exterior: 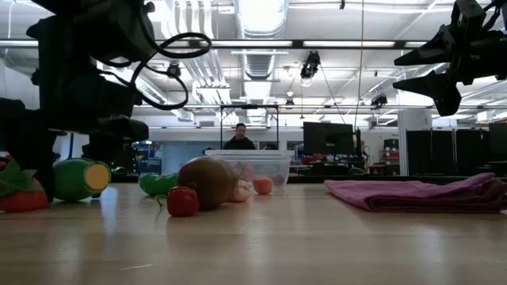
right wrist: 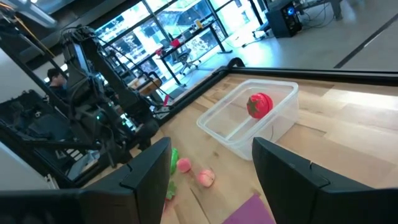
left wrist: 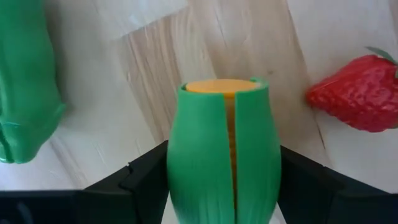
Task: Pick and placing Produce into tupperware
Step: Put the green corn into the white bin
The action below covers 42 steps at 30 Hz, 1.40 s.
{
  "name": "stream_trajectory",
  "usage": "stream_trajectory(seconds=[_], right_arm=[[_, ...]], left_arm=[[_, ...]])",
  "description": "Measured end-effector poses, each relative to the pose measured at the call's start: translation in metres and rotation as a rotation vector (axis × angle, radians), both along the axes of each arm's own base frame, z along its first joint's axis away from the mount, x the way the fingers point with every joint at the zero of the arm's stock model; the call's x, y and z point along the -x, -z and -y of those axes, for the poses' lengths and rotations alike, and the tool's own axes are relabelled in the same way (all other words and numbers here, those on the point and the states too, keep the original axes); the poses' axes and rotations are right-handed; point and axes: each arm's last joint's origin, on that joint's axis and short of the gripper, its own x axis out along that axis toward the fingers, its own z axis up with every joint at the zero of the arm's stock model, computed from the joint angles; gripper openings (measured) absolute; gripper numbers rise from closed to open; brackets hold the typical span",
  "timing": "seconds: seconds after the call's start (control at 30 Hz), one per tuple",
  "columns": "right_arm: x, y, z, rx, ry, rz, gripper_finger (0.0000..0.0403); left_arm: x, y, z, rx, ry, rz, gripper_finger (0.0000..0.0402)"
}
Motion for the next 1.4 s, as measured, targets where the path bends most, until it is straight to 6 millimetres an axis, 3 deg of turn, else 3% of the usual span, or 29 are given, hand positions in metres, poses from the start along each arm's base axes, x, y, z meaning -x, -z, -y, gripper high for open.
stream_trajectory(seconds=[0.17, 0.4, 0.53, 0.77, 0.93, 1.1, 1.27, 1.4], right_arm=[[0.000, 0.000, 0.000, 0.000, -0.001, 0.000, 0.0216], [0.000, 0.000, 0.000, 0.000, 0.000, 0.000, 0.0216], [0.000, 0.000, 0.000, 0.000, 0.000, 0.000, 0.0216], [0.000, 0.000, 0.000, 0.000, 0.000, -0.001, 0.0216], [0.000, 0.000, 0.000, 0.001, 0.000, -0.005, 0.0216], [0.000, 0.001, 0.000, 0.001, 0.000, -0.008, 0.0216], [0.000, 0.001, 0.000, -0.002, 0.000, -0.007, 0.0216], [0.000, 0.001, 0.000, -0.010, 0.001, -0.001, 0.0216]], left_arm=[[0.000, -0.001, 0.000, -0.002, 0.000, 0.000, 0.0227], [0.001, -0.002, 0.000, -0.005, 0.001, 0.005, 0.0186], [0.002, -0.005, -0.002, -0.028, -0.002, 0.008, 0.0191], [0.004, -0.045, -0.012, -0.190, 0.015, 0.100, 0.0219], [-0.009, -0.091, -0.045, -0.330, -0.026, 0.262, 0.0202], [-0.034, -0.122, -0.100, -0.339, -0.187, 0.446, 0.0193], [-0.068, -0.124, -0.152, -0.296, -0.268, 0.506, 0.0192], [-0.101, -0.107, -0.173, -0.292, -0.293, 0.432, 0.0192]])
